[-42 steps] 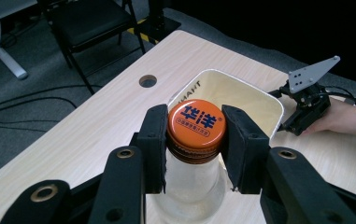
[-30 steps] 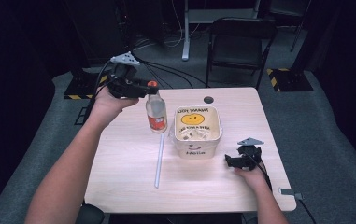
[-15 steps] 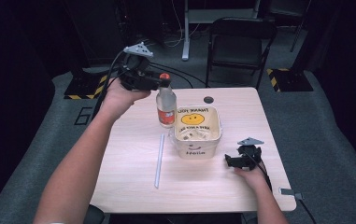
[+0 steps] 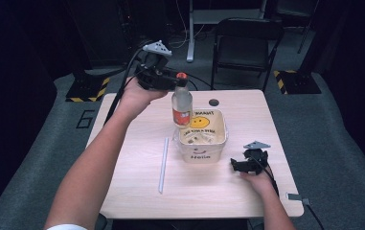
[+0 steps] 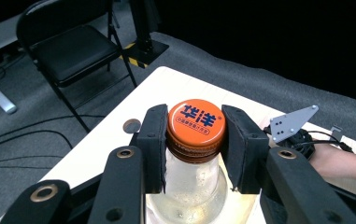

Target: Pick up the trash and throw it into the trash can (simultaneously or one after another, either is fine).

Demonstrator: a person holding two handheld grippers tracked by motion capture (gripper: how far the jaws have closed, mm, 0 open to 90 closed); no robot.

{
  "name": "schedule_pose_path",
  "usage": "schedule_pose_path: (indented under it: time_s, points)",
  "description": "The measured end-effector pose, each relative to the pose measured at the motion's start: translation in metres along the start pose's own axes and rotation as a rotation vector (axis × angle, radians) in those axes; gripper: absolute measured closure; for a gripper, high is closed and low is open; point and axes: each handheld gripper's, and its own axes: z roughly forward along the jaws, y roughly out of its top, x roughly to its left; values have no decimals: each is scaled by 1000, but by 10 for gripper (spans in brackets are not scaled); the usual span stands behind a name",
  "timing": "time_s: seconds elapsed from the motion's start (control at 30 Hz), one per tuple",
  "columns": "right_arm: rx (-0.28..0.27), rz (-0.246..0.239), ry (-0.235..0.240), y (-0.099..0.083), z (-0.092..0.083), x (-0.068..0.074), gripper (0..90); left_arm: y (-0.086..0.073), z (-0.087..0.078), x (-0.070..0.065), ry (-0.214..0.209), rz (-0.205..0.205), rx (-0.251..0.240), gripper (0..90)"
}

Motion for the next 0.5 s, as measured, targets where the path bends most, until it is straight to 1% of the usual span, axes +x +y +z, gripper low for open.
schedule_pose_path:
  time_s: [0.03, 0.07, 0.1, 0.17, 0.23, 0.27, 0.4, 0.47, 0.5]
  points:
    - [-3, 15, -2, 0, 0, 1, 49, 2, 5, -3, -7, 9, 6, 630]
    - [-3, 15, -2, 0, 0, 1, 49, 2, 5, -3, -7, 9, 6, 630]
    - [-5, 16, -4, 1, 1, 1, 49, 3, 8, -3, -11, 16, 12, 630]
    - [-4, 17, -7, 1, 1, 1, 49, 5, 14, -6, -21, 14, 11, 630]
    - [-4, 16, -7, 1, 1, 1, 48, 6, 23, -9, -29, 12, 10, 630]
    - [-4, 16, -7, 1, 1, 1, 48, 6, 23, -9, -29, 12, 10, 630]
    - [-4, 16, -6, 1, 1, 1, 48, 4, 35, -11, -25, 19, 23, 630]
    - [-4, 15, -5, 1, 1, 1, 48, 1, 44, -12, -18, 36, 43, 630]
    - [-4, 15, -5, 1, 1, 1, 48, 0, 46, -12, -19, 38, 51, 631]
